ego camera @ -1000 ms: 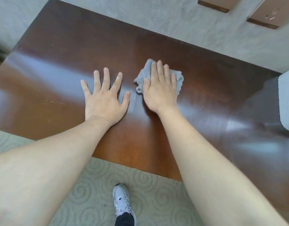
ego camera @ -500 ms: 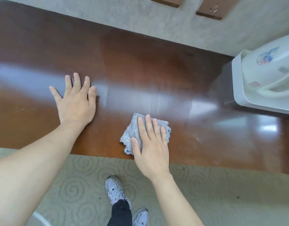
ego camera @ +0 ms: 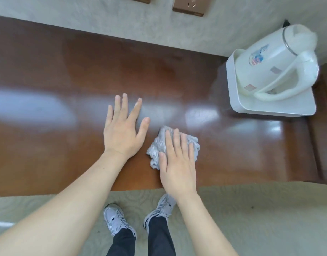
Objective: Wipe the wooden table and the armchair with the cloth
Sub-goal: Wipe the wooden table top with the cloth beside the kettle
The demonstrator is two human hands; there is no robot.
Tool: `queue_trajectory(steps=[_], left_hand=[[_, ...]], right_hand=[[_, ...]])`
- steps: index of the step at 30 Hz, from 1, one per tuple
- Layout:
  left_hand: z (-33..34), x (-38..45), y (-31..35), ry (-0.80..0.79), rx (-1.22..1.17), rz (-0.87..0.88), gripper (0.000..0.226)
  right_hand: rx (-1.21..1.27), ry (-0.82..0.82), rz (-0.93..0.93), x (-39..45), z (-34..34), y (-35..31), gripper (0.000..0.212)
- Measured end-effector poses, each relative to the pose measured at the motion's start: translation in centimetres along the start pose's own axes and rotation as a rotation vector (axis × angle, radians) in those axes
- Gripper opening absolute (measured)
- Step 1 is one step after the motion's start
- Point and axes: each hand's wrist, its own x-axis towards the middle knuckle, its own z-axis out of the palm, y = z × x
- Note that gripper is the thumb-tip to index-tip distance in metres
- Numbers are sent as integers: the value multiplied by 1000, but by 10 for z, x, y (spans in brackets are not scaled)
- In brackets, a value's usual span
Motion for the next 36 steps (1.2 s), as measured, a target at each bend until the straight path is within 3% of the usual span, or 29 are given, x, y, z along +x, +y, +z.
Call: queue_trajectory(steps=[2, 5, 12, 18, 21, 28, 36], left_hand=[[14, 9, 25, -40, 48, 18, 73], [28, 22, 45, -69, 155, 22, 75], [41, 29, 48, -61, 279, -8, 75], [41, 33, 49, -87, 310, -13, 73], [40, 32, 51, -103, 316, -16, 72], [36, 32, 52, -132, 318, -23, 71], [37, 33, 52, -128, 316, -19, 70]], right_hand=[[-42, -4, 51, -36, 4, 20, 60], [-43, -11, 94, -26, -2, 42, 62], [-38, 72, 137, 115, -43, 85, 63], [-15, -37, 75, 219, -77, 109, 63], [-35, 17, 42, 179, -69, 106, 65], [2, 32, 99, -2, -14, 86, 67], [-81, 113, 44, 179, -61, 100, 63]])
